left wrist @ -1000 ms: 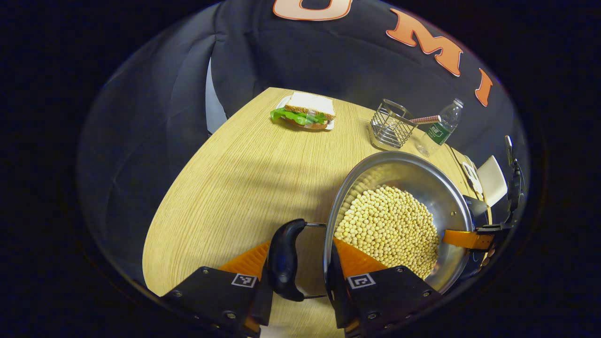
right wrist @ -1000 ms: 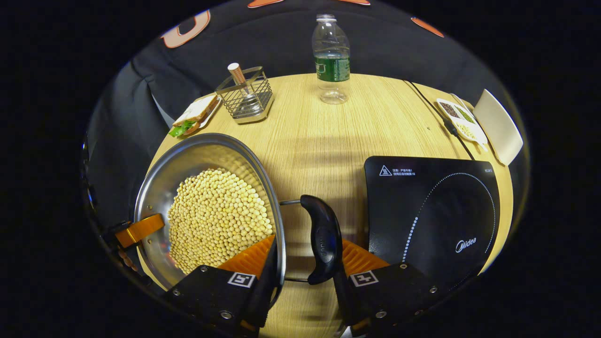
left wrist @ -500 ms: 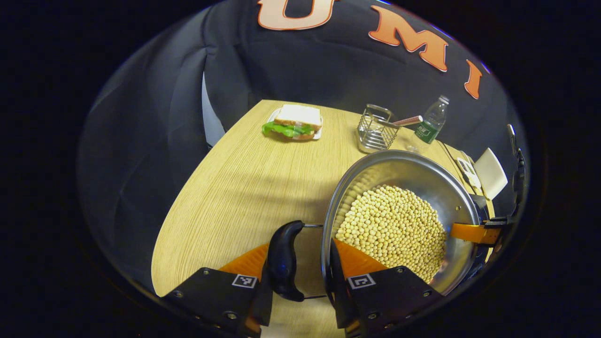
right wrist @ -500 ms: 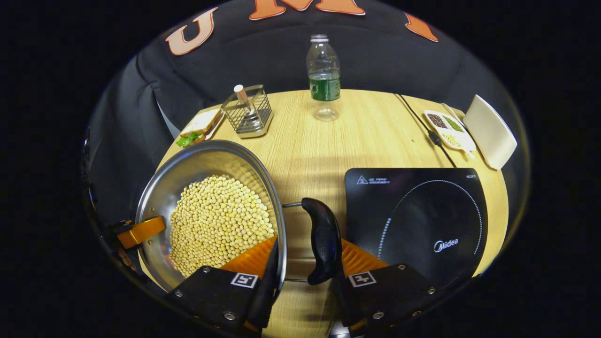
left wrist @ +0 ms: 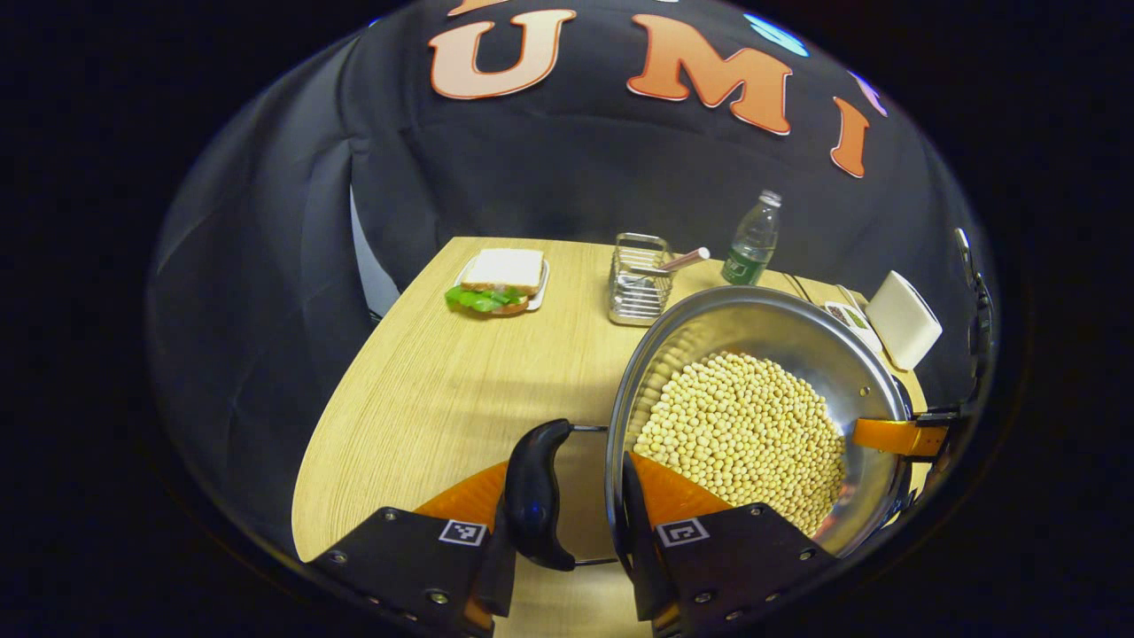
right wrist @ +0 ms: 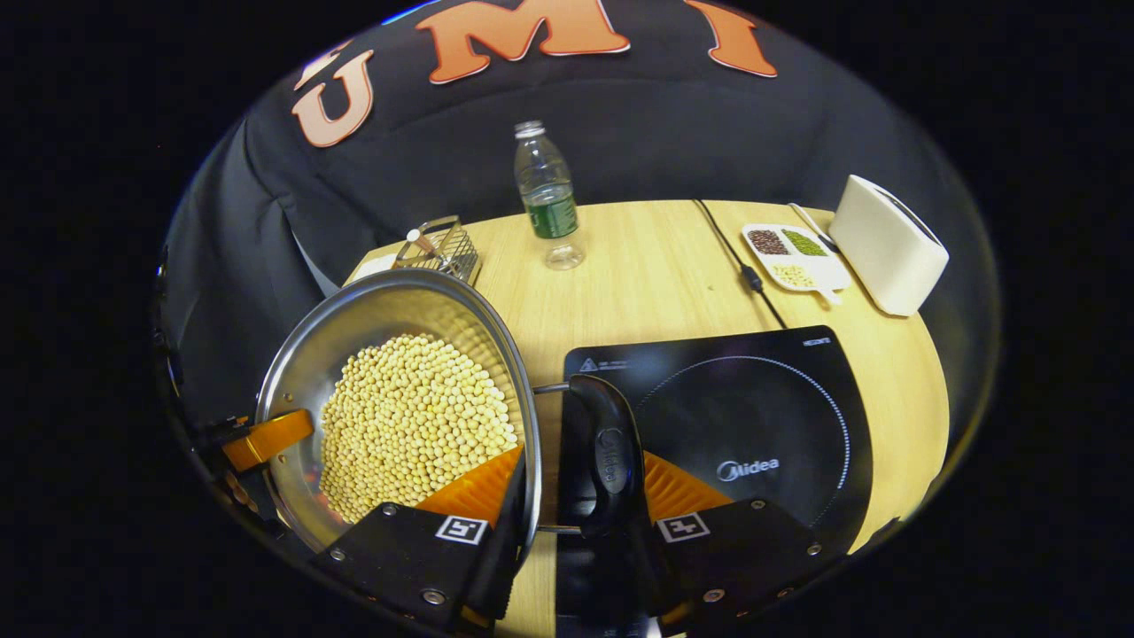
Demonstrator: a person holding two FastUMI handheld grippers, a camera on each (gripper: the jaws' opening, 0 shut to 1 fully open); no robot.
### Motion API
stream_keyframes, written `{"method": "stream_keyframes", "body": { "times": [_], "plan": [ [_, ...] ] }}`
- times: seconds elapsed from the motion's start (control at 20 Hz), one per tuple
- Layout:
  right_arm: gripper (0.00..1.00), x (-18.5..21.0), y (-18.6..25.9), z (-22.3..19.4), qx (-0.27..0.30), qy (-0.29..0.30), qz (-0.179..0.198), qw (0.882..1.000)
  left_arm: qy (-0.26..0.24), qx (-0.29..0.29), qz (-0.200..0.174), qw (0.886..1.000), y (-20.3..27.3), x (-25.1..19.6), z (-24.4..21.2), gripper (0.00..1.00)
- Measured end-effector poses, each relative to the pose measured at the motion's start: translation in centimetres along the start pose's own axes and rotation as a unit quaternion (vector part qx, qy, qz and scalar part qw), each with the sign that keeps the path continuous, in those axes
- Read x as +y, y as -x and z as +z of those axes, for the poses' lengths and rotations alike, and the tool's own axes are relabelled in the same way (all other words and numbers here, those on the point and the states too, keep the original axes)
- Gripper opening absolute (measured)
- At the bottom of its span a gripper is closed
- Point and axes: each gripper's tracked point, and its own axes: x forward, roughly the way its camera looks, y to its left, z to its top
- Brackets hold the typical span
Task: First push the handle of the pot to place it horizontally, then grasp the pot with both hands and set it on the induction cooktop.
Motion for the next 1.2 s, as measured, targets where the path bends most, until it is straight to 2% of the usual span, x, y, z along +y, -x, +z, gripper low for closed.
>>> {"method": "stream_keyframes", "body": {
  "times": [0.1, 0.15, 0.2, 0.3, 0.35, 0.4, 0.5, 0.55, 0.6, 0.65, 0.75, 0.8, 0.9, 1.15, 1.2],
  "plan": [
    [0.55, -1.6, 0.7, 0.5, -0.006, -0.007, -0.002, 1.0, -0.007, -0.006, -0.003, 1.0, 0.3, -2.1, 0.8, 0.54],
    [0.55, -2.4, 0.9, 0.6, -0.01, -0.01, -0.003, 1.0, -0.011, -0.007, -0.005, 1.0, 0.5, -3.1, 1.0, 0.51],
    [0.55, -3.3, 1.2, 0.7, -0.012, -0.013, -0.006, 1.0, -0.014, -0.008, -0.008, 1.0, 0.4, -4.2, 1.3, 0.54],
    [0.55, -5.3, 2.1, 0.8, -0.016, -0.021, -0.012, 1.0, -0.02, -0.009, -0.016, 1.0, 0.2, -6.5, 1.5, 0.54],
    [0.51, -6.2, 2.7, 0.7, -0.018, -0.026, -0.017, 0.999, -0.024, -0.009, -0.021, 0.999, 0.1, -7.7, 1.7, 0.54],
    [0.55, -7.4, 3.2, 0.7, -0.019, -0.031, -0.021, 0.999, -0.028, -0.009, -0.026, 0.999, 0.3, -8.8, 1.7, 0.54],
    [0.55, -9.6, 4.0, 0.6, -0.02, -0.041, -0.031, 0.999, -0.037, -0.009, -0.036, 0.999, 0.2, -11.2, 1.8, 0.58],
    [0.55, -10.8, 4.1, 0.5, -0.02, -0.046, -0.037, 0.998, -0.041, -0.009, -0.04, 0.998, 0.0, -12.4, 1.8, 0.54],
    [0.51, -11.8, 4.2, 0.4, -0.02, -0.048, -0.042, 0.998, -0.045, -0.008, -0.044, 0.998, -0.1, -13.5, 1.8, 0.54],
    [0.55, -12.6, 4.2, 0.4, -0.019, -0.052, -0.046, 0.997, -0.048, -0.009, -0.048, 0.998, -0.3, -14.7, 1.8, 0.54],
    [0.55, -14.3, 4.3, 0.4, -0.02, -0.057, -0.053, 0.997, -0.053, -0.01, -0.054, 0.997, -0.4, -16.5, 1.8, 0.51],
    [0.55, -15.2, 4.4, 0.5, -0.019, -0.058, -0.056, 0.997, -0.055, -0.009, -0.057, 0.997, -0.4, -17.4, 1.7, 0.54],
    [0.55, -16.7, 4.7, 0.4, -0.018, -0.06, -0.063, 0.996, -0.06, -0.007, -0.064, 0.996, -0.8, -19.1, 1.6, 0.54],
    [0.55, -20.1, 4.7, 0.0, -0.015, -0.076, -0.077, 0.994, -0.077, -0.001, -0.076, 0.994, -2.1, -23.1, 1.3, 0.54],
    [0.55, -20.6, 4.8, 0.0, -0.013, -0.079, -0.079, 0.994, -0.081, -0.001, -0.078, 0.994, -2.4, -23.8, 1.4, 0.51]
  ]
}}
